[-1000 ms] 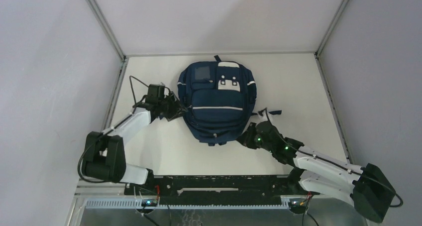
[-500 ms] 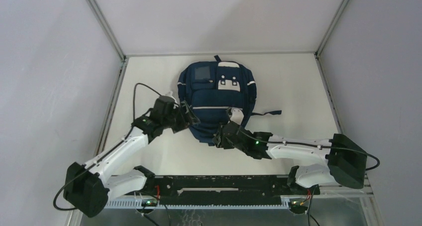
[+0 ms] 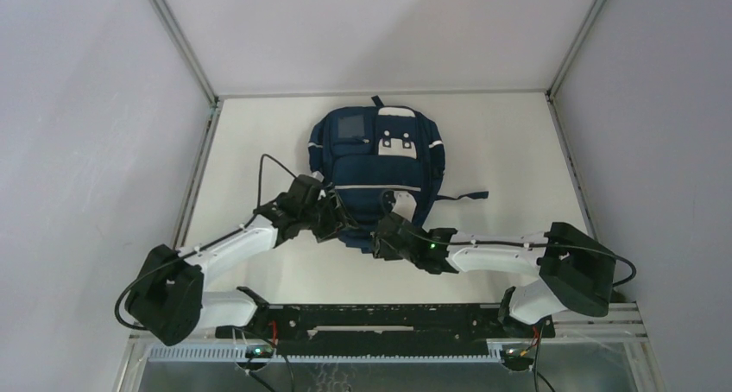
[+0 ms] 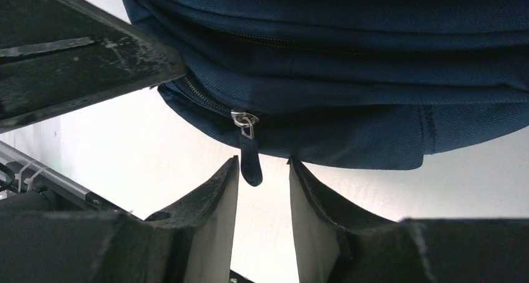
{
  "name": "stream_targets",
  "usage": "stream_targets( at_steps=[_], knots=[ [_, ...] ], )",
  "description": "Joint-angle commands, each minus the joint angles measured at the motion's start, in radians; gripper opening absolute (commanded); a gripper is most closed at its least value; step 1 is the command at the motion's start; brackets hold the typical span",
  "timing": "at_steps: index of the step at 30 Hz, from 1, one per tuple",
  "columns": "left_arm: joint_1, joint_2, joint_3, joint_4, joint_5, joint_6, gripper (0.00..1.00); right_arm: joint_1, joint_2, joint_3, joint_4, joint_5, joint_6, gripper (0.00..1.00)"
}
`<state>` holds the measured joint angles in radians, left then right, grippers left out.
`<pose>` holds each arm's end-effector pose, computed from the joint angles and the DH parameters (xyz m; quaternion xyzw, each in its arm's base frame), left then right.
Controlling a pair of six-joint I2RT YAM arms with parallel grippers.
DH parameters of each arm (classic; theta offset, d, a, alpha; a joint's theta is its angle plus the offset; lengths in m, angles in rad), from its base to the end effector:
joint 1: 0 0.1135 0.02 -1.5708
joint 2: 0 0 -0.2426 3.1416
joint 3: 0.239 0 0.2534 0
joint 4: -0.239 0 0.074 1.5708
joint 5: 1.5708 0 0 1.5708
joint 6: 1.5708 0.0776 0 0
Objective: Pack the student bag
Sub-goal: Zip the student bag at the center of the board.
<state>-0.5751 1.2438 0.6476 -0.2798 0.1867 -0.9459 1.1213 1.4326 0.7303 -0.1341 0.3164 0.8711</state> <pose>0.2235 -0.1620 0.1392 -0.1414 0.9260 -0.2971 0.1852 0.1574 0.2708 0.1309 -0.0589 0.9215 0.2177 0.3161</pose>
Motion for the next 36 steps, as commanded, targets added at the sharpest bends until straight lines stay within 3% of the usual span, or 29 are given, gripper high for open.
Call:
stream_targets(
  at_steps=[1,3,5,6,7,8,10,24,30,32,36],
  knots=[
    [-0.003,0.043,-0.014,0.098,-0.019,-0.003,0.57,-0.012,0.008,0.037,0.076,0.003,0.000,0.41],
    [-0.003,0.071,-0.008,0.099,-0.036,0.008,0.50,-0.020,0.006,0.037,0.077,0.001,0.008,0.34],
    [-0.003,0.087,-0.002,0.095,-0.043,0.017,0.40,-0.031,-0.003,0.029,0.082,0.001,0.017,0.19],
    [-0.002,0.091,0.001,0.089,-0.048,0.020,0.28,-0.039,-0.011,0.020,0.087,-0.004,0.024,0.10],
    [-0.001,0.093,0.007,0.073,-0.057,0.025,0.09,-0.048,-0.024,0.006,0.098,-0.010,0.029,0.04],
    [0.004,0.095,0.011,0.056,-0.077,0.033,0.01,-0.056,-0.033,-0.007,0.104,-0.018,0.033,0.00],
    [0.023,0.096,0.016,0.035,-0.096,0.043,0.00,-0.066,-0.049,-0.032,0.109,-0.035,0.034,0.00],
    [0.332,-0.131,-0.010,-0.108,-0.076,0.189,0.00,-0.200,-0.286,-0.275,0.033,-0.018,0.019,0.00],
    [0.344,-0.172,0.055,-0.174,-0.110,0.298,0.03,-0.220,-0.312,-0.278,0.052,-0.045,-0.021,0.00],
    [0.269,-0.215,0.099,-0.203,-0.192,0.362,0.14,-0.216,-0.308,-0.272,0.055,-0.051,-0.023,0.00],
    [0.075,-0.257,0.200,-0.261,-0.306,0.470,0.54,-0.216,-0.301,-0.272,0.070,-0.067,-0.022,0.00]
  ],
)
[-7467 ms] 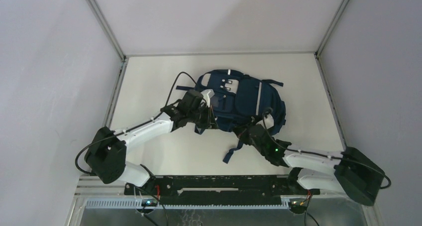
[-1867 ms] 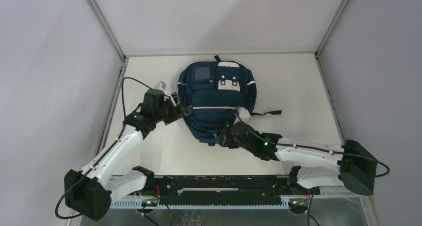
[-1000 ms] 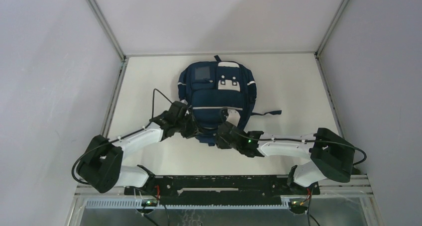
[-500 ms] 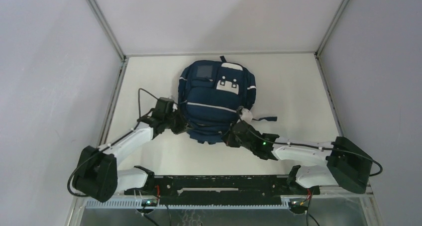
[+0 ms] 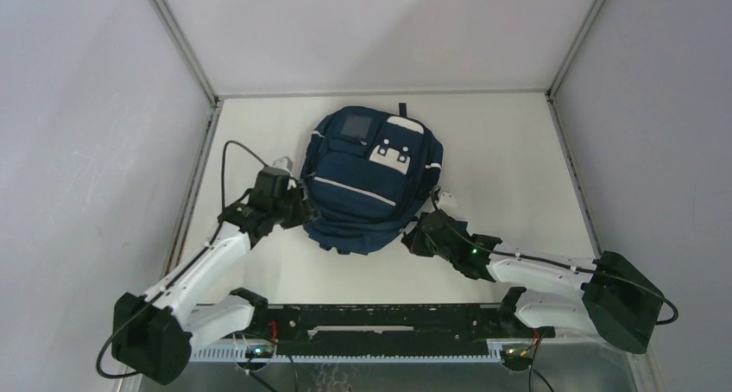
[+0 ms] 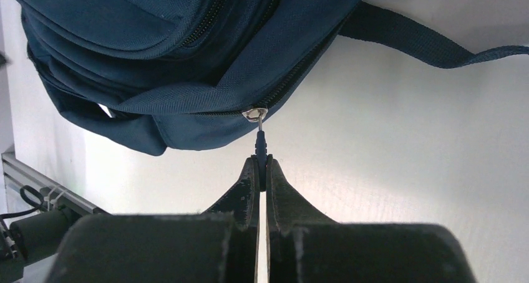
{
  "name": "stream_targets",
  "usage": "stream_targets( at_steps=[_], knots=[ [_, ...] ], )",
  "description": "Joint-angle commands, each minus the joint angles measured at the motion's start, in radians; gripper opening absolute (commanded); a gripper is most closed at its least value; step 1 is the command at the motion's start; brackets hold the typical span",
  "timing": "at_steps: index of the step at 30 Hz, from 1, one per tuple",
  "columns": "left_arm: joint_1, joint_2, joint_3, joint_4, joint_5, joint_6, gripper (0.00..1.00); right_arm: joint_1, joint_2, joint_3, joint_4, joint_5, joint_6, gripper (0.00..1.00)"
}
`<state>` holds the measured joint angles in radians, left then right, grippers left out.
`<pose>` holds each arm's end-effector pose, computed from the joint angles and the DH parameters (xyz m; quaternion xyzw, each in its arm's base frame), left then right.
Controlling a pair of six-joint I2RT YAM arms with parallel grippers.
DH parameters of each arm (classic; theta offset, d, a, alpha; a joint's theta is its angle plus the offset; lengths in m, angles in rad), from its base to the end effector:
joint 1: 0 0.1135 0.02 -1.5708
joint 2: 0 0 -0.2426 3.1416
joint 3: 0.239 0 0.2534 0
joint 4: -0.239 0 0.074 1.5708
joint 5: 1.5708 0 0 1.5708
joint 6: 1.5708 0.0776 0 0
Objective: Pack the student bag
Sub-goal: Zip the student bag at the center of the board.
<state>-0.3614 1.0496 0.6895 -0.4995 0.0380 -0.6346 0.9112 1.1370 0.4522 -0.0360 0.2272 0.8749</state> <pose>0.2325 -0.0910 0.1785 -0.1211 0.9294 -0.1819 0.2973 0.1726 0.1940 0.1256 0.0303 0.9059 0.2544 0.3373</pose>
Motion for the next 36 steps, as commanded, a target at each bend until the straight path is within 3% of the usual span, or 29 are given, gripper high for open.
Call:
stream_targets(
  at_steps=[1,7,10,20,28,32,36],
  knots=[
    [-0.180,-0.057,0.177,-0.049,-0.150,0.179,0.58,-0.009,-0.005,0.006,-0.024,0.018,-0.028,0.00],
    [-0.451,0.046,0.222,0.015,-0.096,0.322,0.65,-0.028,-0.020,0.006,-0.002,-0.011,-0.031,0.00],
    [-0.525,0.136,0.236,0.062,-0.107,0.368,0.65,-0.035,-0.037,0.006,-0.005,-0.011,-0.023,0.00],
    [-0.575,0.347,0.331,0.126,-0.152,0.413,0.65,-0.039,-0.051,0.006,-0.019,-0.006,-0.022,0.00],
    [-0.616,0.318,0.363,0.110,-0.153,0.462,0.53,-0.039,-0.040,0.006,-0.009,-0.013,-0.014,0.00],
    [-0.617,0.298,0.321,0.188,-0.115,0.502,0.58,-0.038,-0.034,0.006,0.006,-0.017,-0.012,0.00],
    [-0.618,0.391,0.335,0.195,-0.116,0.532,0.61,-0.037,-0.028,0.006,0.011,-0.027,-0.005,0.00]
  ],
)
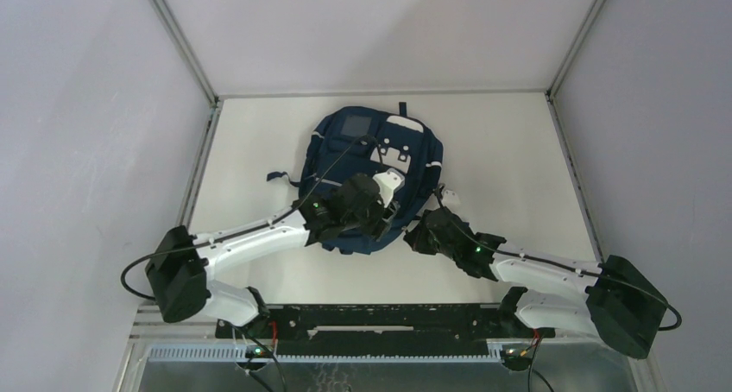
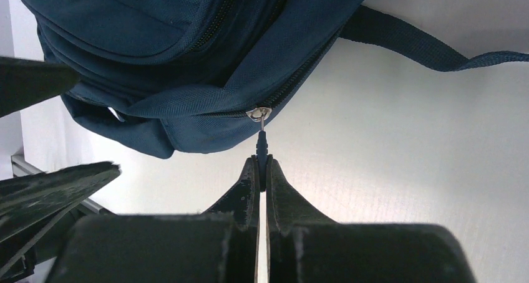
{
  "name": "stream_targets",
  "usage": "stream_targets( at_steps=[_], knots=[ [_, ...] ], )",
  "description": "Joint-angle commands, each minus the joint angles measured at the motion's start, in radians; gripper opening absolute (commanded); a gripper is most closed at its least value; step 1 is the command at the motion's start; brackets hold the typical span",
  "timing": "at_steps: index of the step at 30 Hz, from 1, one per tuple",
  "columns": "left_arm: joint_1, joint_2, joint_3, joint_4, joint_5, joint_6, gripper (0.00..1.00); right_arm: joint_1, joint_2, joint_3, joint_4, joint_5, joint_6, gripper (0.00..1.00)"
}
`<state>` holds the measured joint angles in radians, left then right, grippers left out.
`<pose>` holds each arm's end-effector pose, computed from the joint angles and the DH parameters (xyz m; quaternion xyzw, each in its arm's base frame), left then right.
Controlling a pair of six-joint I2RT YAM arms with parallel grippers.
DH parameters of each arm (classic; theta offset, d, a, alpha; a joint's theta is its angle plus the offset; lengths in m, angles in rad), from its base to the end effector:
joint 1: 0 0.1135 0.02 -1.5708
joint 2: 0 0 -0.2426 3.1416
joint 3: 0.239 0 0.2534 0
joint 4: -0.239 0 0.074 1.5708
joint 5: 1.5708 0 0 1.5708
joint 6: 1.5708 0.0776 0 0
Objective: Pack the student bag
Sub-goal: Zip the student bag at the center of the board.
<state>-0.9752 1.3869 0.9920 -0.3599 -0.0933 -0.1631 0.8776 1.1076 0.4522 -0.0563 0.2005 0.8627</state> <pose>0.1946 -0.2742 0.2090 0.3452 0.8497 -0.1775 0.3569 0.1761 0.1878 0.1300 0.0349 0.9049 0.2581 0.3367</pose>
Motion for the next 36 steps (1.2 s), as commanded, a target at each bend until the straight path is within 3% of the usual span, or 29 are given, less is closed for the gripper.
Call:
stream_targets(
  at_steps=[1,6,7,10,11,22,31,36],
  knots=[
    [-0.004,0.082,0.049,0.047,0.015,0.056,0.61,-0.003,0.001,0.006,0.030,-0.001,0.010,0.00],
    [-0.005,0.141,0.076,0.025,0.024,0.022,0.52,-0.001,-0.008,0.006,0.016,0.001,0.017,0.00],
    [-0.005,0.134,0.076,0.020,0.010,0.009,0.44,-0.002,-0.011,0.006,0.008,0.007,0.019,0.00],
    [-0.004,0.106,0.076,-0.012,-0.023,-0.002,0.03,-0.011,-0.018,0.006,-0.019,0.029,0.026,0.00],
    [-0.005,0.097,0.074,-0.025,-0.034,-0.002,0.00,-0.018,-0.020,0.007,-0.024,0.033,0.023,0.00],
    [0.002,-0.051,0.046,-0.231,-0.127,0.005,0.00,-0.200,-0.041,-0.014,-0.024,0.102,-0.038,0.00],
    [0.041,-0.216,0.050,-0.276,-0.051,0.000,0.00,-0.376,0.081,0.001,0.131,0.076,-0.115,0.00],
    [0.054,-0.276,0.028,-0.212,0.080,-0.002,0.00,-0.447,0.174,0.004,0.218,0.023,-0.126,0.00]
  ],
)
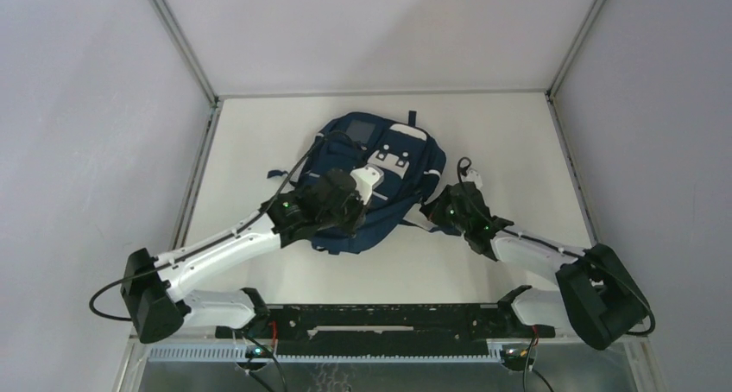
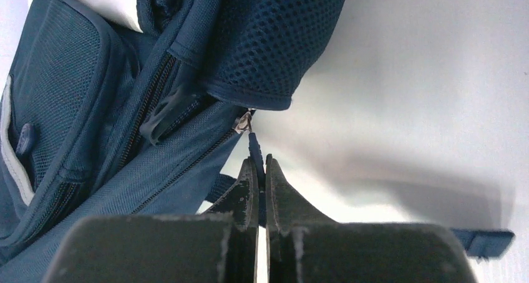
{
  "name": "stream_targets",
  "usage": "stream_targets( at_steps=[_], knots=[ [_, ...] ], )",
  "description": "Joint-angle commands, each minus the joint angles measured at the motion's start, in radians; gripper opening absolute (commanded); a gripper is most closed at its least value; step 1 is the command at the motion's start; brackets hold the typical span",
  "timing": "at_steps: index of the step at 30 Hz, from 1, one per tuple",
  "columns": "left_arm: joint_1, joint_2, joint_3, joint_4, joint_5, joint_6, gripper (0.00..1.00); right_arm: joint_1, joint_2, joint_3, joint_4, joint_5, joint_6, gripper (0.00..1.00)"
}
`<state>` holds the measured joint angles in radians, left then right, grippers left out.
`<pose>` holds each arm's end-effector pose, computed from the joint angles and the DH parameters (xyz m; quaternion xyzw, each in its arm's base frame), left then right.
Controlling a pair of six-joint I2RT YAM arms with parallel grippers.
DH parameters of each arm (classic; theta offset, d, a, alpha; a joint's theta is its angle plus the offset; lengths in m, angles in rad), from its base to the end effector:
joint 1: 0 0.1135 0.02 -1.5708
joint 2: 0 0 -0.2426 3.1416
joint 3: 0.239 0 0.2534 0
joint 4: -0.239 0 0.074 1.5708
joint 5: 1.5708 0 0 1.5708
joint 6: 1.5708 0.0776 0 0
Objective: Pack the student bag
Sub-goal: Zip the student bag at the center of the board, then adjust the student bag at the center of the board.
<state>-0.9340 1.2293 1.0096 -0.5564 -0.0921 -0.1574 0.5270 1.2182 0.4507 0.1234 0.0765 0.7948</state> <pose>0.1842 -0.2370 0.2410 0.3323 0.8593 -0.1644 0.3525 0.2416 0.1337 0.1225 0.1363 0.8836 0.2471 0.3736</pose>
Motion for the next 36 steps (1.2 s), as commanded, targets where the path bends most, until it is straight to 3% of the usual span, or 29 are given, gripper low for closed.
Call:
stream_targets(
  at_steps=[1,5,6,8,9,11,14,20,25,32,36],
  knots=[
    [0.013,-0.114,0.011,-0.011,0.121,-0.010,0.00,-0.105,0.070,0.009,0.044,0.134,-0.059,0.00],
    [0.013,-0.064,0.005,0.021,0.196,-0.046,0.00,-0.119,0.044,0.020,0.039,0.093,-0.076,0.00],
    [0.013,-0.045,0.016,0.028,0.227,-0.062,0.03,-0.119,0.022,0.020,0.022,0.089,-0.079,0.07],
    [0.013,0.002,0.047,0.033,0.303,-0.102,0.37,-0.119,-0.011,0.020,-0.020,0.090,-0.081,0.26],
    [0.012,0.019,0.069,0.032,0.342,-0.117,0.47,-0.119,-0.040,0.020,-0.047,0.097,-0.081,0.34],
    [0.011,0.019,0.109,0.030,0.346,-0.143,0.57,-0.119,-0.089,0.020,-0.110,0.120,-0.084,0.39],
    [0.064,-0.044,0.109,0.030,0.244,-0.193,0.59,-0.115,-0.183,0.015,-0.222,0.160,-0.103,0.41],
    [0.482,-0.110,-0.066,0.041,0.296,-0.396,0.60,-0.047,-0.396,0.009,-0.326,0.202,-0.124,0.50],
    [0.685,-0.110,-0.214,0.163,0.362,-0.492,0.59,0.135,-0.371,0.039,-0.252,0.172,-0.086,0.51],
    [0.714,0.124,-0.236,0.291,0.465,-0.534,0.56,0.401,-0.030,0.169,-0.065,0.120,-0.046,0.51],
    [0.645,0.186,-0.271,0.340,0.499,-0.555,0.55,0.395,0.104,0.178,-0.033,0.040,-0.013,0.51]
  ],
)
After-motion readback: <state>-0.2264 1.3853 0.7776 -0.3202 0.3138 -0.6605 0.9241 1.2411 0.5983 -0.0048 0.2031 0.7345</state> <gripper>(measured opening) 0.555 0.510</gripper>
